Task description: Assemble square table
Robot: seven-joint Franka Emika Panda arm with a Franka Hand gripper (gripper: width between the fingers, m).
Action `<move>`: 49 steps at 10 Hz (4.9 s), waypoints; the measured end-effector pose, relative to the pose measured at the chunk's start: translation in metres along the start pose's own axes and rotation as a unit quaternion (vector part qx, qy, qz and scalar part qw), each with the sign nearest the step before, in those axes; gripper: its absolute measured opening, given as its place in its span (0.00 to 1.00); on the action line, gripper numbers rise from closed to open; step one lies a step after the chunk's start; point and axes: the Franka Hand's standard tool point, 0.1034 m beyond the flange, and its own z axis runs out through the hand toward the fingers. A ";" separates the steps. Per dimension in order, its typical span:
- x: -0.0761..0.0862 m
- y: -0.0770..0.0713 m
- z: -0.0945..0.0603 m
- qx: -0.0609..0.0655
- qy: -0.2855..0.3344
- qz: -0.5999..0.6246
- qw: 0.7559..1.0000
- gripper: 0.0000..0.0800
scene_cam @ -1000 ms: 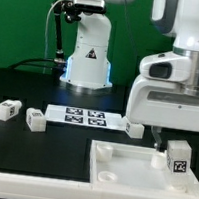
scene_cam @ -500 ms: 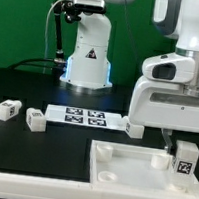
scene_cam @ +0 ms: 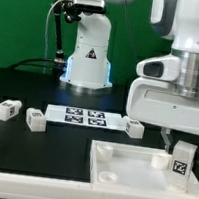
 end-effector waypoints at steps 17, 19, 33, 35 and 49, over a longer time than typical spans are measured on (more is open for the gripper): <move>0.001 -0.008 0.002 -0.002 0.001 -0.307 0.952 0.81; 0.001 -0.008 0.003 0.000 0.003 -0.306 0.952 0.81; 0.001 0.003 0.007 0.065 -0.010 0.322 0.944 0.37; 0.001 0.004 0.007 0.063 -0.008 0.302 0.951 0.69; -0.008 -0.001 0.005 0.005 0.032 -0.224 0.974 0.38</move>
Offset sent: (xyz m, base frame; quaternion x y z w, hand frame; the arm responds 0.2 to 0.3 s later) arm 0.0096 0.0218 0.0005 0.1394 -0.0586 0.3258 0.9333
